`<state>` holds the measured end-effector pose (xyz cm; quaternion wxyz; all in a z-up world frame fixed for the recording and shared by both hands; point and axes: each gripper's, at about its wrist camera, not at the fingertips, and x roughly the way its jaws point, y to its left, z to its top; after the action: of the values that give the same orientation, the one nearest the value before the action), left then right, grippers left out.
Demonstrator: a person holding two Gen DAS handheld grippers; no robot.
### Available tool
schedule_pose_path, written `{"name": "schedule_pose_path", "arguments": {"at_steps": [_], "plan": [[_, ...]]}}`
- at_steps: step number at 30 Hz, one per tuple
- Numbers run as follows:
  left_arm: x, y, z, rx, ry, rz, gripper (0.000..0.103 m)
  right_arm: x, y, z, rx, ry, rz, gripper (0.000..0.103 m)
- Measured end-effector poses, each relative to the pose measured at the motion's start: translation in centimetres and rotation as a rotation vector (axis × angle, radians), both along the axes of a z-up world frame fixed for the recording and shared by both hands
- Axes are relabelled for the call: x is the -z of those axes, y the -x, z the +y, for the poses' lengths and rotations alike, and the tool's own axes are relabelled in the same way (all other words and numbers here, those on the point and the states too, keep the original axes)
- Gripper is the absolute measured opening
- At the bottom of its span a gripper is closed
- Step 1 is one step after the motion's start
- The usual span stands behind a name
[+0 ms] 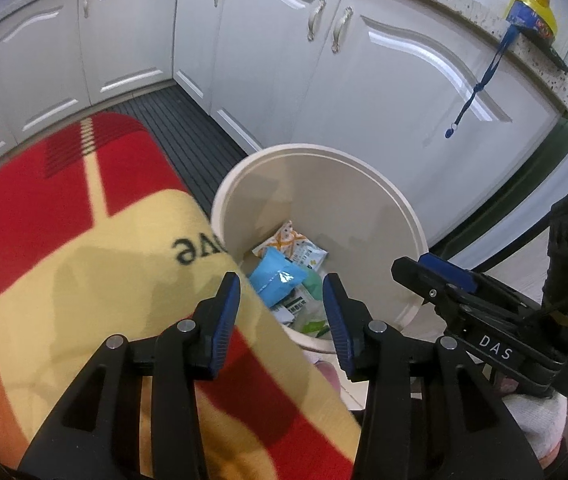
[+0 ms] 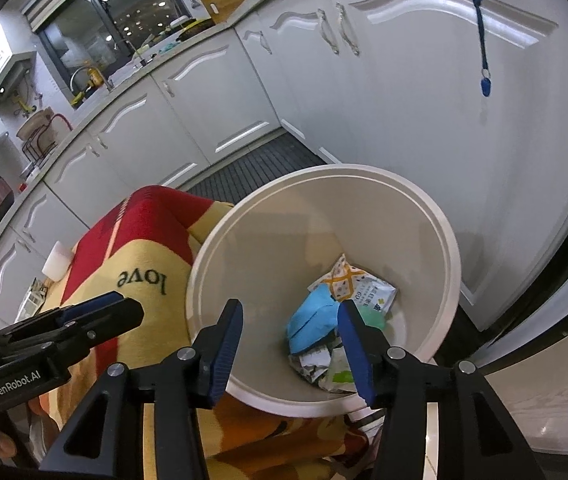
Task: Collect trash
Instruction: 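Move both tools back over the table toward the milk carton and sponge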
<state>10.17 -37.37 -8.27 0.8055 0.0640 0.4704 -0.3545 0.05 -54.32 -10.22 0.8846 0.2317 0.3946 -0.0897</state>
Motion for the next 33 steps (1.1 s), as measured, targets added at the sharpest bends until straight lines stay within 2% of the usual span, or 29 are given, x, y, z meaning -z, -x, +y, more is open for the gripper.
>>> {"name": "schedule_pose_path", "arguments": {"at_steps": [10, 14, 18, 20, 23, 33], "plan": [[-1.2, 0.2, 4.9, -0.068, -0.021, -0.067, 0.041, -2.0, -1.0, 3.9, -0.081, -0.001, -0.035, 0.049], [-1.6, -0.1, 7.5, -0.111, -0.021, -0.074, 0.041, -2.6, -1.9, 6.2, -0.133, -0.006, -0.050, 0.057], [-2.0, -0.3, 10.3, -0.155, -0.024, -0.083, 0.041, -3.0, -3.0, 8.6, -0.189, -0.005, -0.054, 0.058], [-2.2, -0.5, 12.0, -0.176, -0.026, -0.085, 0.044, -3.1, -3.6, 10.0, -0.219, -0.005, -0.055, 0.058], [-2.4, -0.8, 15.0, -0.212, -0.020, -0.085, 0.055, -3.0, -4.5, 11.9, -0.261, -0.014, -0.052, 0.058], [-2.1, -4.2, 25.5, -0.380, -0.060, -0.080, 0.055, -2.6, -7.1, 17.7, -0.384, -0.003, -0.029, 0.061]]}}
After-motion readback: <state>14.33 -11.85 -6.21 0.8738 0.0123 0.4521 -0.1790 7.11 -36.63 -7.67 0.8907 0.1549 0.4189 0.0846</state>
